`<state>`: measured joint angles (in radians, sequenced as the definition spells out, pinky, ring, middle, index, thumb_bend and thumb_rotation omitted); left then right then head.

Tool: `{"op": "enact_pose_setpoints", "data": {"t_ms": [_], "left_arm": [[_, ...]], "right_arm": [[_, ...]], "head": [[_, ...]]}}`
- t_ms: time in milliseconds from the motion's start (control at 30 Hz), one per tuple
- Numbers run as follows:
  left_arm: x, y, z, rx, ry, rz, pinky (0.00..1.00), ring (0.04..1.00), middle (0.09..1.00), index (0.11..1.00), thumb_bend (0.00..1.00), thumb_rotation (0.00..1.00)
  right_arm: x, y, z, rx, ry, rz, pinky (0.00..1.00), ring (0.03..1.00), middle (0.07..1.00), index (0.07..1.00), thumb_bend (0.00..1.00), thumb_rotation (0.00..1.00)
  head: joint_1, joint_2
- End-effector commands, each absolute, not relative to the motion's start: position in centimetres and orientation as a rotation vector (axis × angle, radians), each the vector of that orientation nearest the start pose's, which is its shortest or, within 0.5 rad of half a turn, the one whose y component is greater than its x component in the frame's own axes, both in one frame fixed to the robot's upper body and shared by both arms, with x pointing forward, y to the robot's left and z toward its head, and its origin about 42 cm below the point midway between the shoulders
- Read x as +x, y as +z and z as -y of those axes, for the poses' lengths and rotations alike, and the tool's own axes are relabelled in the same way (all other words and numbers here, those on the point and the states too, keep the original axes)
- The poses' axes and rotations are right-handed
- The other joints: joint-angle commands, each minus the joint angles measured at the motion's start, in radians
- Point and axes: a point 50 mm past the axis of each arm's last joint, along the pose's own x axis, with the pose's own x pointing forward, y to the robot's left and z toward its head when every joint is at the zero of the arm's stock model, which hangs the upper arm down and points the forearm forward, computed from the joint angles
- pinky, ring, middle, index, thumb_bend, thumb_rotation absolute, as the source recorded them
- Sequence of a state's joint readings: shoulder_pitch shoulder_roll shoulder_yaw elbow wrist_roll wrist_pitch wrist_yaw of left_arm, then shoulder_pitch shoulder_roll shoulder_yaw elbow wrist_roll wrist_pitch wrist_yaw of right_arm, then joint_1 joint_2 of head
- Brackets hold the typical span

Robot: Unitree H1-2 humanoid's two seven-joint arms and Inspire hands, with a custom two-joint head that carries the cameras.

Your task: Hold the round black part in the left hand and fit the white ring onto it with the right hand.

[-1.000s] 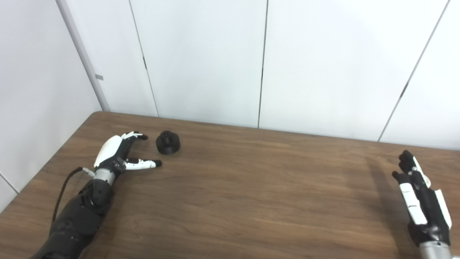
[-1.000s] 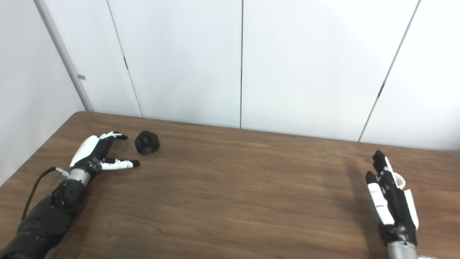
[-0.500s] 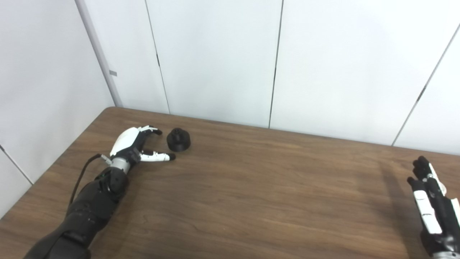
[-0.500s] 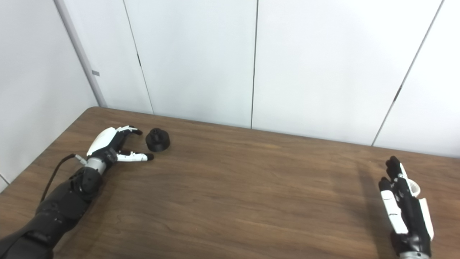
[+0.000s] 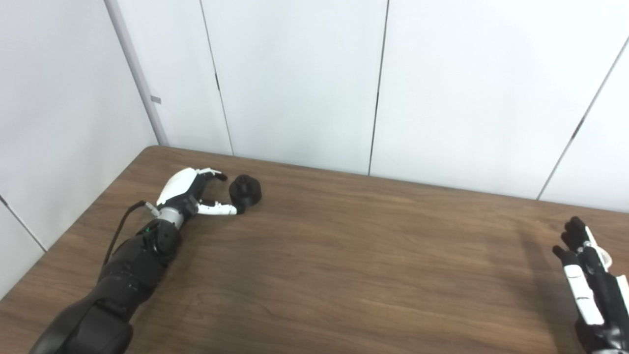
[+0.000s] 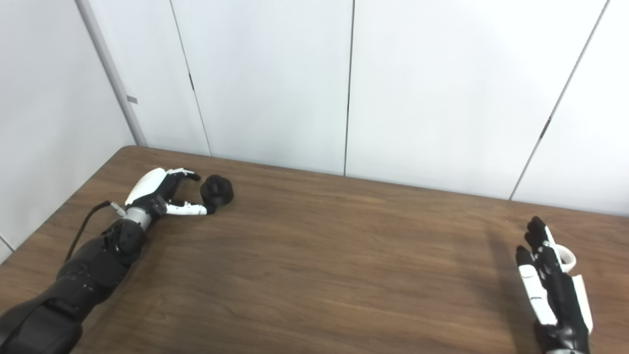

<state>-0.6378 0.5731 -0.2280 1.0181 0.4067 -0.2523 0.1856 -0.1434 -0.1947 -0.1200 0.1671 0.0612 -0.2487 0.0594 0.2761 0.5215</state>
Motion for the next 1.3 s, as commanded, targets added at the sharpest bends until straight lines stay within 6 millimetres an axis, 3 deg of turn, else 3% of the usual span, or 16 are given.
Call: {"op": "enact_pose_setpoints", "data": {"t_ms": [0,567,900,967,1000,1067,1267], "left_arm": [[46.2,14.8,-41.5,1.045,0.036,-0.079,1.0,0.971,0.916,0.777,0.98,0.34],[46.4,14.5,-39.4,1.012,-0.009,-0.04,1.0,0.965,0.902,0.764,0.98,0.32],[46.5,14.5,-39.2,1.014,-0.017,-0.018,1.0,0.956,0.887,0.731,0.95,0.28],[46.5,14.6,-39.3,1.025,-0.006,0.005,0.99,0.936,0.859,0.621,0.9,0.19],[46.5,14.7,-39.4,1.03,0.0,0.019,0.98,0.928,0.835,0.554,0.72,0.12],[46.6,14.9,-39.7,1.037,0.007,0.035,0.99,0.913,0.786,0.499,0.57,0.07],[46.8,15.7,-40.1,1.062,-0.01,0.066,0.98,0.893,0.738,0.479,0.52,0.05]], "right_arm": [[30.1,8.5,29.5,-0.094,-0.06,0.115,0.92,0.973,0.967,0.96,0.33,0.75],[30.2,8.5,29.3,-0.089,-0.05,0.117,0.91,0.973,0.968,0.967,0.34,0.75],[30.3,8.7,29.2,-0.082,-0.046,0.121,0.94,0.986,0.973,0.97,0.36,0.77],[30.3,8.8,29.2,-0.082,-0.046,0.121,0.94,0.984,0.972,0.969,0.37,0.78],[30.4,8.9,29.2,-0.079,-0.048,0.12,0.94,0.986,0.974,0.971,0.36,0.79],[30.4,8.9,29.2,-0.081,-0.054,0.123,0.93,0.98,0.973,0.968,0.33,0.78],[30.6,8.9,29.4,-0.075,-0.069,0.131,0.92,0.978,0.975,0.968,0.31,0.75]], "head": [[-0.001,0.002],[-0.016,0.011],[-0.011,0.023],[-0.009,0.027],[-0.005,0.032],[0.003,0.034],[0.007,0.038]]}}
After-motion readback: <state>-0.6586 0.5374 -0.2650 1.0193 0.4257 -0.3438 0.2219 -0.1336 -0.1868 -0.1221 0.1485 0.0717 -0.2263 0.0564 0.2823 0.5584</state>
